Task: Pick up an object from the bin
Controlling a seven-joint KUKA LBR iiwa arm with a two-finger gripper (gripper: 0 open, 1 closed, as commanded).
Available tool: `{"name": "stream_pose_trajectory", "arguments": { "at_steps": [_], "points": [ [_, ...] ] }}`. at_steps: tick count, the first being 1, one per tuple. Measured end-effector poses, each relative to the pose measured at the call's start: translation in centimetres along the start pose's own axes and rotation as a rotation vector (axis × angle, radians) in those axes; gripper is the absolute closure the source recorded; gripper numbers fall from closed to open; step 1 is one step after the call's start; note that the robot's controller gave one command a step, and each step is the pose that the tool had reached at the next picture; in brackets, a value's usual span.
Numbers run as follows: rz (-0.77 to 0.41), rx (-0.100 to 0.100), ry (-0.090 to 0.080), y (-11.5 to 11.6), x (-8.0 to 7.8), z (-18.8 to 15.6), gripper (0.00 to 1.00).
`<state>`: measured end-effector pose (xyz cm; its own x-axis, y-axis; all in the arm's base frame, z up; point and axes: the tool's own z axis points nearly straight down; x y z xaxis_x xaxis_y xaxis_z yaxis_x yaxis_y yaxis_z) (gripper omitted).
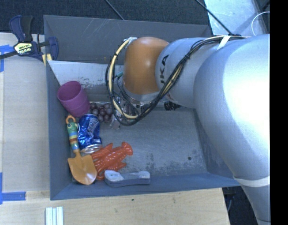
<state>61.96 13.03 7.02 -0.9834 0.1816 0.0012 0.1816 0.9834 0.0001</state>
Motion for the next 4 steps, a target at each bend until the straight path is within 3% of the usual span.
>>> {"name": "stream_pose_trajectory", "arguments": {
  "at_steps": [1, 2, 3, 4],
  "points": [
    [0.001, 0.000, 0.001, -0.1, 0.1, -1.6, 1.00],
    [0.001, 0.002, 0.005, -0.1, 0.2, -5.9, 1.00],
    [-0.001, -0.001, -0.002, -0.1, 0.0, -10.6, 1.00],
    [-0.001, -0.002, -0.005, -0.1, -0.1, -12.1, 1.00]
  ]
}}
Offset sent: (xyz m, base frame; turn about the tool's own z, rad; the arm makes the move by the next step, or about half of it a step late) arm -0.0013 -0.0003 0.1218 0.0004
